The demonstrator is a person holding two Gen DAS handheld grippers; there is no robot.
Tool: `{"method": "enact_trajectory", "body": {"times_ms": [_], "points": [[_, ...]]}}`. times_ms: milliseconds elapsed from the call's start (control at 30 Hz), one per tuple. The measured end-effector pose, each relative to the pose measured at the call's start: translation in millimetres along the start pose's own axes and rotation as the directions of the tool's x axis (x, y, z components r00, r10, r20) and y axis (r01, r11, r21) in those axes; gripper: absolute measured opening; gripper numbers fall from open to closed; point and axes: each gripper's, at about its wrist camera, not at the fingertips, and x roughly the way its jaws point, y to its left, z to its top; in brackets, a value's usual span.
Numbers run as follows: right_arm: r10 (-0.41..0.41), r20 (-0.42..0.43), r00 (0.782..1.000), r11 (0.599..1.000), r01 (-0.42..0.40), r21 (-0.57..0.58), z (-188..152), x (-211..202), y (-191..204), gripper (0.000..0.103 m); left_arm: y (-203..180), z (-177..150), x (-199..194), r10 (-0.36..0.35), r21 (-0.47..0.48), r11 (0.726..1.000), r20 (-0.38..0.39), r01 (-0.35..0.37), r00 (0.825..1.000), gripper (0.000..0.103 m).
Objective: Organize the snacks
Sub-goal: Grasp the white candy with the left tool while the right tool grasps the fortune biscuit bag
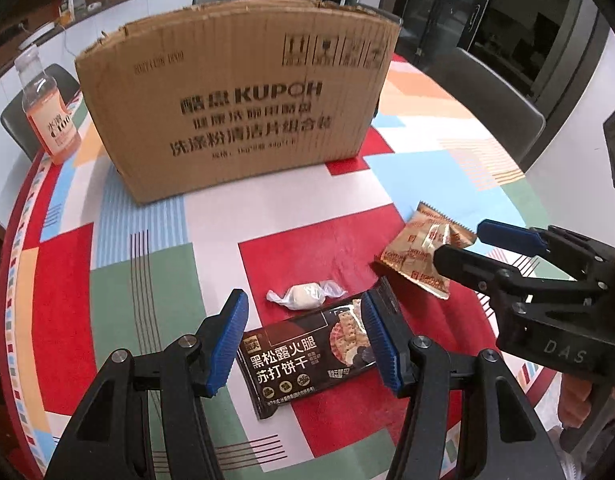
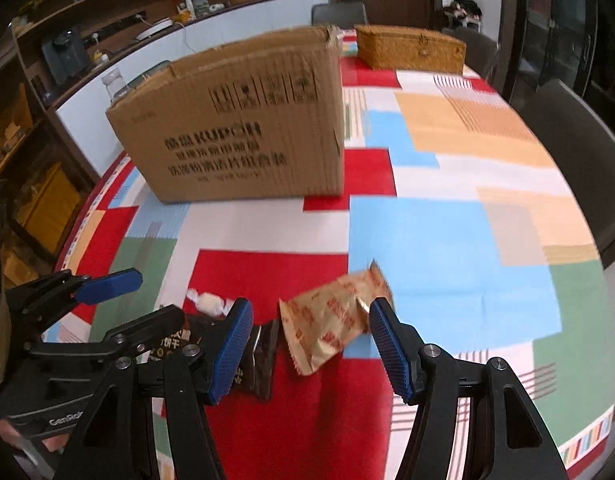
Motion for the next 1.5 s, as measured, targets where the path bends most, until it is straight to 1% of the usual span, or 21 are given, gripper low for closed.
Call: {"method": "enact_trajectory", "body": {"times_ms": [167, 333, 500, 567, 700, 767, 900, 1033, 1133, 1333, 1400, 1467, 1500], "points": [[-0.029, -0.020, 0.999, 0.999, 0.029, 0.024, -4, 6, -9, 0.062, 1, -2, 12, -0.009, -0.015, 1.000, -0.040, 0.008, 0.999, 0.058], [-0.033, -0.029, 0.999, 0.998, 0.035, 0.047, -5, 13, -16, 0.062, 2, -2, 23, -0.005, -0.019, 1.000, -0.065, 0.004, 0.998, 0.057], [-0.038, -0.045, 0.998, 0.997, 0.041, 0.065, -6, 20, -22, 0.062, 1, -1, 34, 0.012, -0.013, 1.000, -0.078, -0.013, 0.997, 0.057], [-0.045, -0.048, 0.998, 0.997, 0.048, 0.065, -6, 22, -23, 0.062, 1, 0, 39, 0.008, -0.014, 1.000, -0.089, -0.009, 0.996, 0.056], [-0.044, -0.055, 0.998, 0.996, 0.048, 0.074, -3, 28, -27, 0.062, 1, 4, 42, 0.003, -0.015, 1.000, -0.079, -0.004, 0.997, 0.055], [-0.038, -0.059, 0.998, 0.996, 0.043, 0.078, -2, 31, -28, 0.062, 2, 6, 43, 0.002, -0.014, 1.000, -0.074, -0.003, 0.997, 0.052], [-0.037, -0.060, 0.998, 0.996, 0.041, 0.074, 1, 37, -29, 0.062, 4, 6, 44, -0.022, -0.027, 0.999, -0.072, 0.020, 0.997, 0.047], [-0.026, -0.067, 0.997, 0.997, 0.031, 0.071, 1, 42, -29, 0.062, 6, 5, 43, 0.004, -0.017, 1.000, -0.068, -0.005, 0.998, 0.041], [-0.022, -0.069, 0.997, 0.998, 0.026, 0.062, 1, 47, -26, 0.062, 9, 4, 46, -0.023, -0.039, 0.999, -0.086, 0.019, 0.996, 0.040], [0.018, -0.082, 0.996, 0.997, -0.012, 0.077, 1, 56, -27, 0.062, 5, 5, 47, -0.008, -0.007, 1.000, -0.062, 0.008, 0.998, 0.039], [0.023, -0.075, 0.997, 0.997, -0.017, 0.080, 1, 58, -27, 0.062, 3, 6, 48, -0.021, -0.005, 1.000, -0.059, 0.021, 0.998, 0.032], [0.018, -0.071, 0.997, 0.997, -0.013, 0.071, 2, 58, -25, 0.061, 2, 6, 49, -0.028, -0.006, 1.000, -0.059, 0.028, 0.998, 0.031], [0.016, -0.069, 0.997, 0.998, -0.011, 0.063, 2, 58, -24, 0.059, 2, 6, 49, -0.032, -0.004, 0.999, -0.059, 0.032, 0.998, 0.030]]}}
